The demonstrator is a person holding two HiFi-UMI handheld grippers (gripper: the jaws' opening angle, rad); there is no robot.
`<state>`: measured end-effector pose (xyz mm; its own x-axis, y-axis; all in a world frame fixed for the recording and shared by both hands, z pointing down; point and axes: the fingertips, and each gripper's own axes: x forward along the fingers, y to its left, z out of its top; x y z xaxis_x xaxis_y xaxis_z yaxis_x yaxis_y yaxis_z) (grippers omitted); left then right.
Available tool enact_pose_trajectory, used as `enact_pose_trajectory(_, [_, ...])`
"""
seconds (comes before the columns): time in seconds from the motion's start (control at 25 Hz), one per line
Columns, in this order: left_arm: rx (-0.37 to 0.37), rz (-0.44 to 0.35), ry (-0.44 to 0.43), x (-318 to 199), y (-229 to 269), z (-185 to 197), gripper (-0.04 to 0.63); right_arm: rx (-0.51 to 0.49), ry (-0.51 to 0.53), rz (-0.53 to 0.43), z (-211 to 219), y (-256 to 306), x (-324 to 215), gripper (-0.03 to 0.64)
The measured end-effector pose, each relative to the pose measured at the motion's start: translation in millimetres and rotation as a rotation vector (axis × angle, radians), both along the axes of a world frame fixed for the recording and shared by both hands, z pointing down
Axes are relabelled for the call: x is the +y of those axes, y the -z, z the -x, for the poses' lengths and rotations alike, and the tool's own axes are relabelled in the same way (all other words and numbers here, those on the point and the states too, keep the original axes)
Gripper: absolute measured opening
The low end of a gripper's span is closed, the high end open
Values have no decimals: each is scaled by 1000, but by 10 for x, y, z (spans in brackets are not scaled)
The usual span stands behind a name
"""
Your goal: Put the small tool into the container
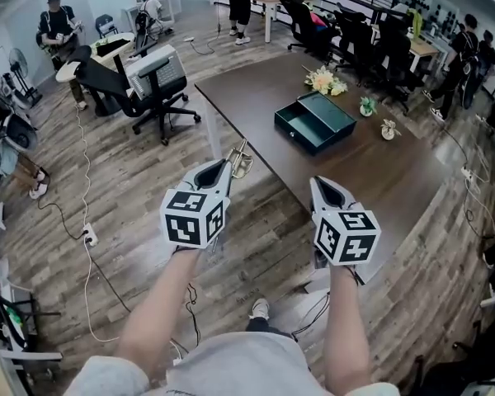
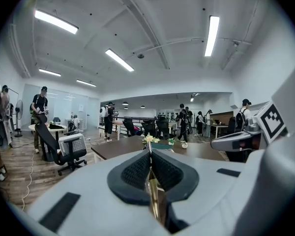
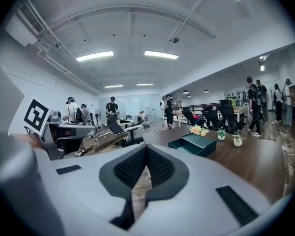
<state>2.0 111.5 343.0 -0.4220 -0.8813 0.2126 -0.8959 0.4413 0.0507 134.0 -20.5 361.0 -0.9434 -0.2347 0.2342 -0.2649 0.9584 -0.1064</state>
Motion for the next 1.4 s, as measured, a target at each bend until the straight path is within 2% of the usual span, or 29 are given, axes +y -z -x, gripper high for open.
enact_pose_trajectory(0.64, [4, 7, 25, -800, -47, 539, 9, 25, 43, 11, 599, -125, -797, 3])
enact_pose_trajectory(1.4, [-9, -9, -7, -1411, -203, 1015, 8, 36, 8, -2, 926, -316, -1358, 3])
